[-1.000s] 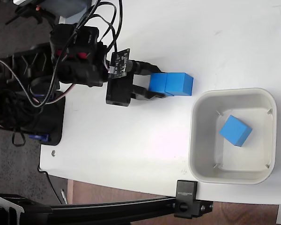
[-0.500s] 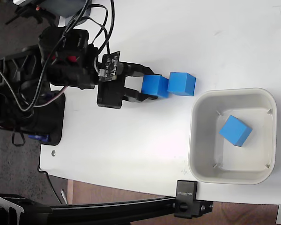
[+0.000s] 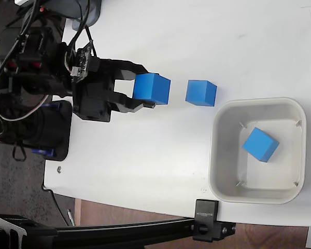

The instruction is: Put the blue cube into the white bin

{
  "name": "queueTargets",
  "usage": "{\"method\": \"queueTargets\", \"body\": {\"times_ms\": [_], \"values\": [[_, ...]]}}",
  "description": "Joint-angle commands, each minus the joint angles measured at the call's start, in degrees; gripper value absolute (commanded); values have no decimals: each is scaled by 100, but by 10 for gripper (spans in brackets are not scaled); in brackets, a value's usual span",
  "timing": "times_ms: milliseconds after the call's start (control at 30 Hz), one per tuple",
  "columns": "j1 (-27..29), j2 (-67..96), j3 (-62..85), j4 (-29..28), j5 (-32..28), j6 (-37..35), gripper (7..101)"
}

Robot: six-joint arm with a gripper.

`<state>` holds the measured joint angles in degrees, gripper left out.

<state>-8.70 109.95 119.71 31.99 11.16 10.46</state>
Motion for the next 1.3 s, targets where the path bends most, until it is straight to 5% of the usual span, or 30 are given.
{"method": "queueTargets", "body": {"times_ms": [33,233,500,567,667,800,967,1167,1300], "values": [[483,-475,-1169,105,-642,-316,573],[1257,-1635,-2496,70,-1354,-650,573],[1670,-2997,-3639,-316,-1389,-650,602],[1696,-3261,-3937,-281,-1397,-668,683],[1767,-3630,-4368,-123,-1424,-659,960],[1767,-3955,-4869,264,-1327,-826,1000],[1696,-3568,-4535,360,-1283,-958,1000],[1573,-1863,-2549,-62,-1354,-1020,1000],[1433,-668,-1415,220,-1160,-1046,1000]]}}
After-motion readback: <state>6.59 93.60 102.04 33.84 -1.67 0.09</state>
